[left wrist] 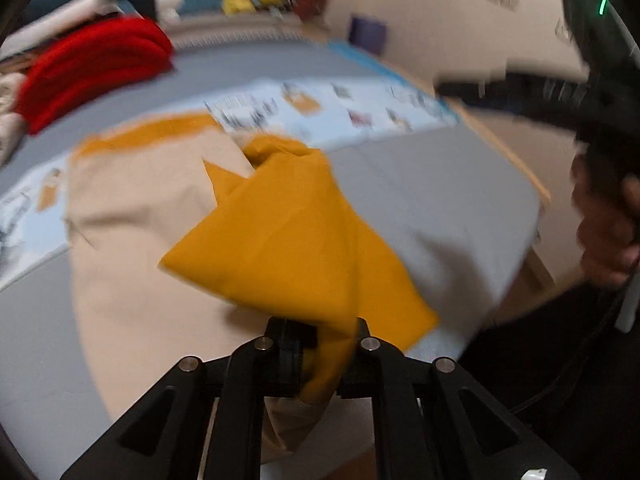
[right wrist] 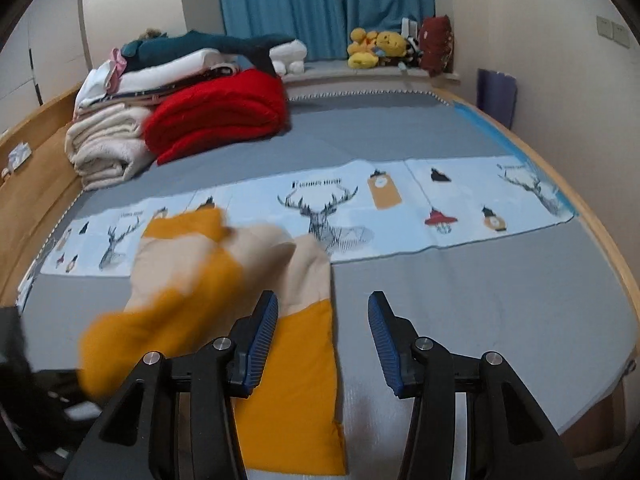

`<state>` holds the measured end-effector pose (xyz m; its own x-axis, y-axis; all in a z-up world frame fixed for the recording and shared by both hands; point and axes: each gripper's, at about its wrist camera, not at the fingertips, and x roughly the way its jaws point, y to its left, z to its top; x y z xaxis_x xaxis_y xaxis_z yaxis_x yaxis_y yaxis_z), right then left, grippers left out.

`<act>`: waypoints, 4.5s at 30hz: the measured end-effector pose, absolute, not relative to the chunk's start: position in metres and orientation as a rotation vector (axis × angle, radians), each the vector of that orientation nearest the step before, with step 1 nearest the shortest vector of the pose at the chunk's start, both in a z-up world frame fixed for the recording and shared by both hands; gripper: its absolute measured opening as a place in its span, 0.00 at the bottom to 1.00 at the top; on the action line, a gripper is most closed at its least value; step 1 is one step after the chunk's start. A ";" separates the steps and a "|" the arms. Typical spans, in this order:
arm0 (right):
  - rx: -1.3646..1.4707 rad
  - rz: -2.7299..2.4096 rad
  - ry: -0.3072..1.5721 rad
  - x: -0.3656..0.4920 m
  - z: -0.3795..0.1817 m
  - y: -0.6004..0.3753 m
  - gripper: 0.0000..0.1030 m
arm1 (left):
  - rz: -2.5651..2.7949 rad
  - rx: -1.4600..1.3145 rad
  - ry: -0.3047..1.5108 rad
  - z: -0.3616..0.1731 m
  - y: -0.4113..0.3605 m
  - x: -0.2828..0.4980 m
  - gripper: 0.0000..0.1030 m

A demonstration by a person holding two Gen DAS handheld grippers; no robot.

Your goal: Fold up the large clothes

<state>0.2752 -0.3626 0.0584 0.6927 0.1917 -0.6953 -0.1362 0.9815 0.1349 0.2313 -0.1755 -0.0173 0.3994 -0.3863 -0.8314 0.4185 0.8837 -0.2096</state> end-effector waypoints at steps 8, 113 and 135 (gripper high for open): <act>0.123 0.301 0.882 0.283 0.035 -0.350 0.47 | -0.636 -0.165 1.156 -0.020 -0.150 0.228 0.42; 0.119 0.438 1.137 0.404 -0.061 -0.346 0.33 | -0.232 -0.258 1.406 -0.085 -0.056 0.258 0.64; -0.071 0.271 1.385 0.294 -0.110 -0.385 0.51 | -0.204 -0.231 1.372 -0.082 -0.064 0.245 0.64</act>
